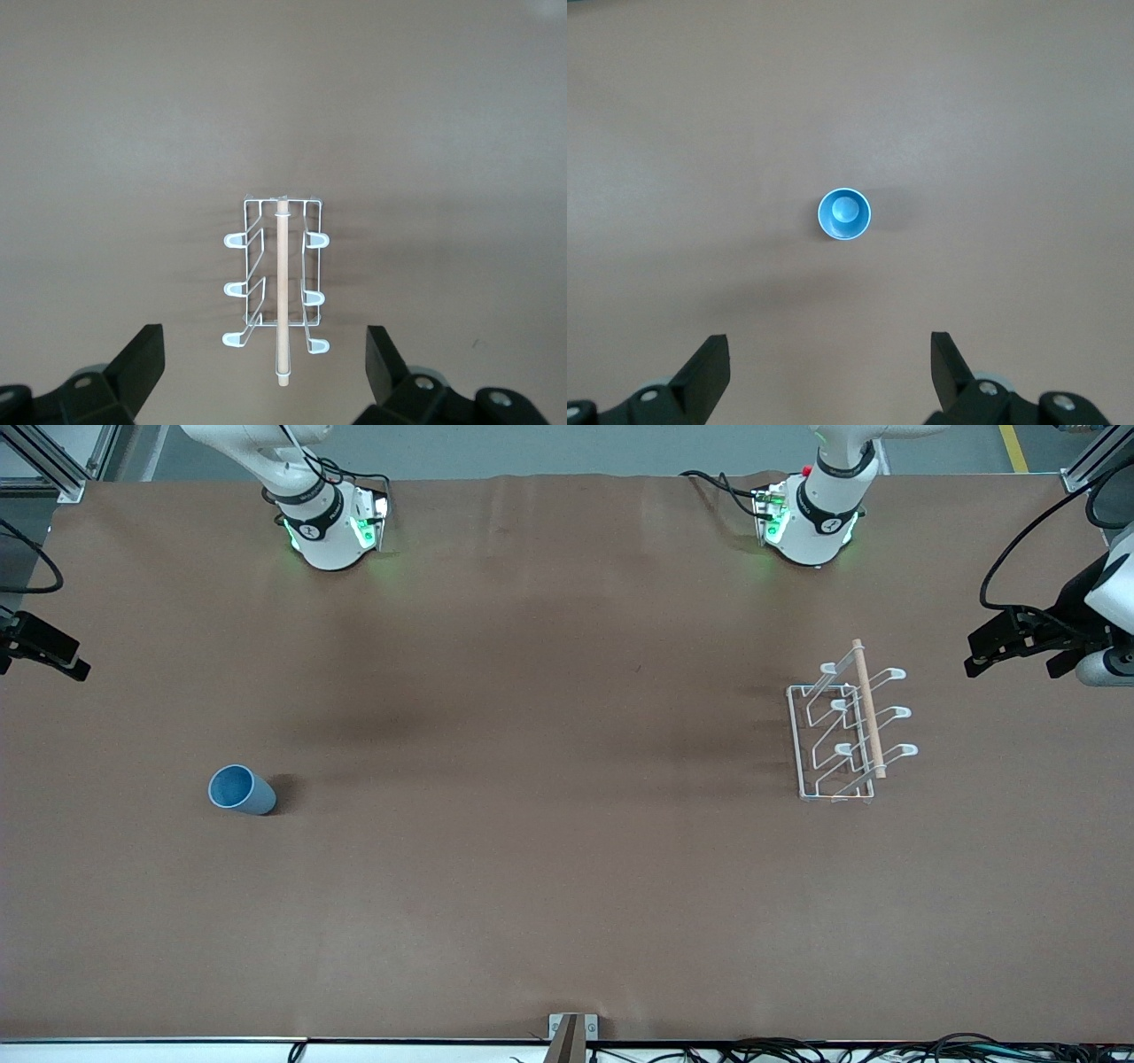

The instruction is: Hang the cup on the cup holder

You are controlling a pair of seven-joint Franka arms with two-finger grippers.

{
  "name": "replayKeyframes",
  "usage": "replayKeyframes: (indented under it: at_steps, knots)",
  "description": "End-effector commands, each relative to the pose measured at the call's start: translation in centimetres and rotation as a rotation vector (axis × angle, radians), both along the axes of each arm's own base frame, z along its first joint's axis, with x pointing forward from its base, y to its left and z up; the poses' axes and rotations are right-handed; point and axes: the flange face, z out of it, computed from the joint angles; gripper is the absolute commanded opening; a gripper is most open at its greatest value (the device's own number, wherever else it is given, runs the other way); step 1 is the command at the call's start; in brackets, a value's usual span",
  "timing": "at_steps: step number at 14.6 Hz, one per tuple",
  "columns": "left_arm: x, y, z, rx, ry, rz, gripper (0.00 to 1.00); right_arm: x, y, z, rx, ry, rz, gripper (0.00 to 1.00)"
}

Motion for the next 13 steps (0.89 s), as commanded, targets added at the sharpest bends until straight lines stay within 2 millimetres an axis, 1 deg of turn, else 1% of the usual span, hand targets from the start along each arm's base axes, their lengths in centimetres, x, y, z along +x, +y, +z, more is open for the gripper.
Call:
replayKeyframes:
  at_steps: [1, 4, 6, 8, 9, 11, 12, 13]
  knots:
    - [0.1, 0.5, 0.7, 0.015, -0.013, -0.010, 1.00, -0.2, 0.2, 0.0, 0.012, 0.002, -0.003, 1.00]
    - [0.1, 0.6, 1.0, 0.012, -0.018, 0.009, 1.00, -0.2, 0.2, 0.0, 0.012, 0.002, -0.001, 1.00]
    - [0.1, 0.1, 1.3, 0.013, -0.025, 0.003, 1.00, -0.6, 0.2, -0.3, 0.015, 0.037, -0.001, 1.00]
    - [0.0, 0.0, 1.4, 0.014, -0.022, -0.012, 1.00, -0.5, 0.3, -1.2, 0.018, 0.051, 0.002, 1.00]
    - [0.0, 0.1, 1.3, 0.014, -0.021, -0.013, 1.00, -0.2, 0.6, -2.0, 0.018, 0.052, 0.008, 1.00]
    - [0.0, 0.1, 1.4, 0.014, -0.022, -0.015, 1.00, 1.0, 0.7, -6.3, 0.019, 0.078, 0.045, 1.00]
    - [0.0, 0.2, 1.3, 0.014, -0.021, -0.015, 1.00, 1.6, 0.6, -9.1, 0.018, 0.084, 0.062, 1.00]
    - [0.0, 0.2, 1.2, 0.014, -0.019, -0.015, 1.00, 2.0, 0.5, -11.5, 0.017, 0.083, 0.066, 1.00]
